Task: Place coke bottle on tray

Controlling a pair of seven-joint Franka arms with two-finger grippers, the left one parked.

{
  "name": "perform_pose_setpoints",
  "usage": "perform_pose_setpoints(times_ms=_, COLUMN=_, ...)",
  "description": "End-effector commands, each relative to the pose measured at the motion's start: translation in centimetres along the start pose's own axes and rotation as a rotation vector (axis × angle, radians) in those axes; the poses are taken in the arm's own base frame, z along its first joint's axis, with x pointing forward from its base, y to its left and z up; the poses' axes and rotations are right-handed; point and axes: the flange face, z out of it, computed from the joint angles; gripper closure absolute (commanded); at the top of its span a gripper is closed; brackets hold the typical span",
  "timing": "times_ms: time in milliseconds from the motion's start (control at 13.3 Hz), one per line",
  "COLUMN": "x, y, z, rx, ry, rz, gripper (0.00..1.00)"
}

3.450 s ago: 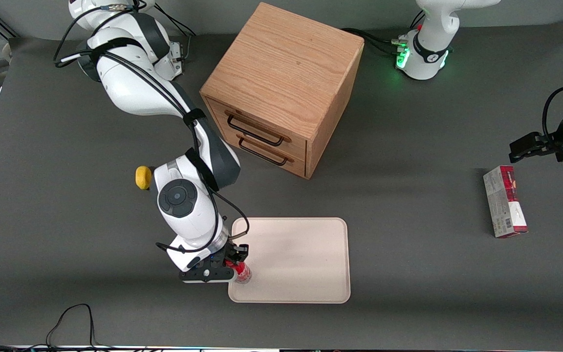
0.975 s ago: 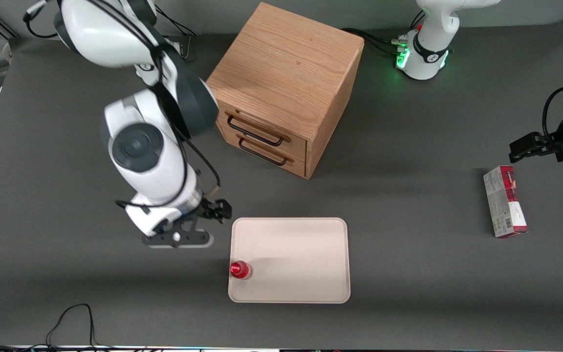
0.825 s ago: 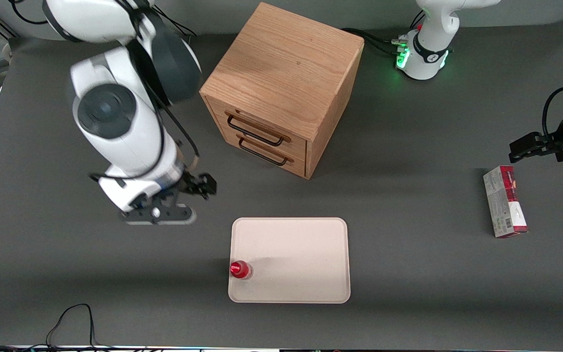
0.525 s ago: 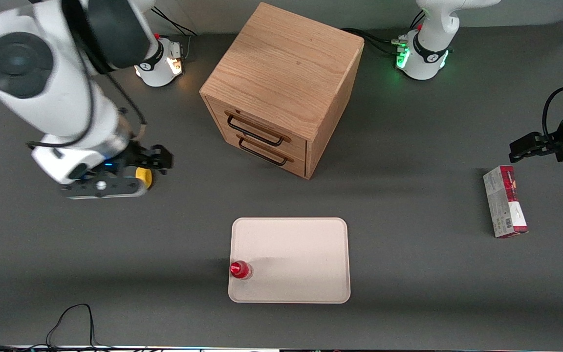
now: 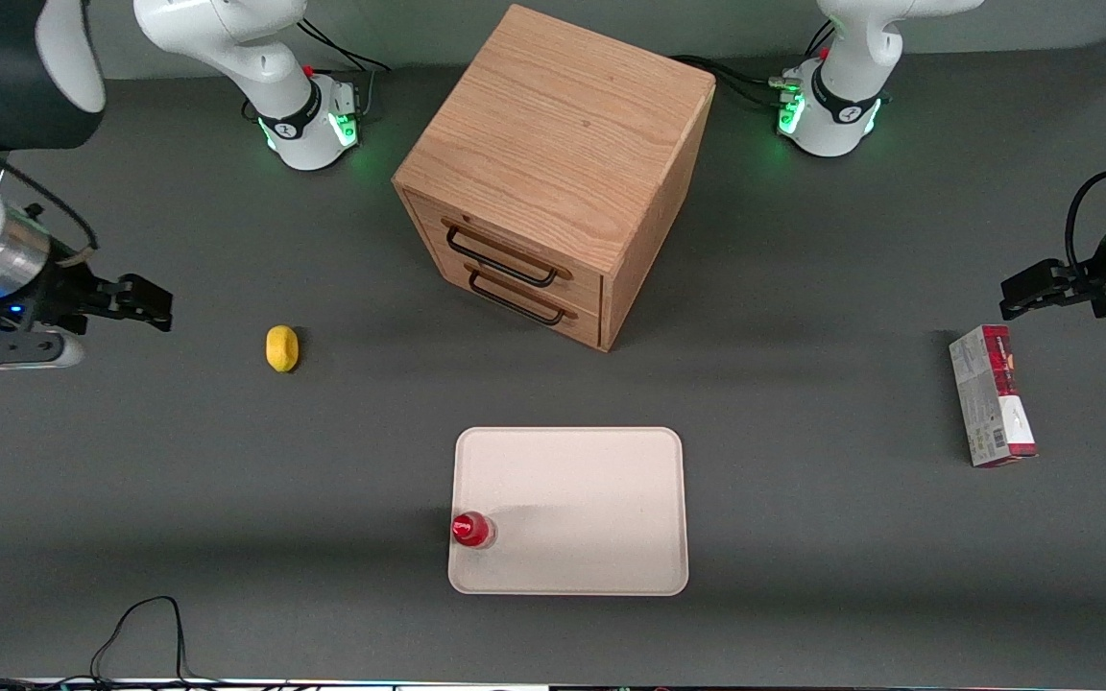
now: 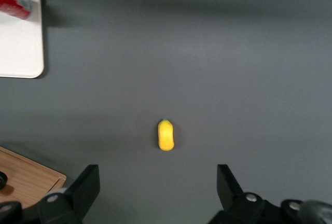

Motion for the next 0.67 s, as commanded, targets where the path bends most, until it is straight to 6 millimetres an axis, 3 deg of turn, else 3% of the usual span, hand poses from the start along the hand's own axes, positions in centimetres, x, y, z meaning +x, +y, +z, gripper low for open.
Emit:
perform_pose_setpoints(times_ms=0, x=-0.6, y=3.5, z=0.1, rx=0.036, ry=0.016, rz=0.014, gripper=0.00)
perform_pose_setpoints(times_ms=225, x=-1.3, y=6.7, z=-0.7, rx=0.046, ry=0.043, rz=0.000, gripper=0.00)
perform_pose_setpoints(times_ms=450, x=-1.6, y=6.9, z=-2.3, rx=0.037, ry=0.062, rz=0.005, gripper=0.00)
perform_pose_setpoints(times_ms=600, x=-1.9, y=7.3, z=-2.3, rx=0.037, ry=0.033, rz=0.006, gripper=0.00)
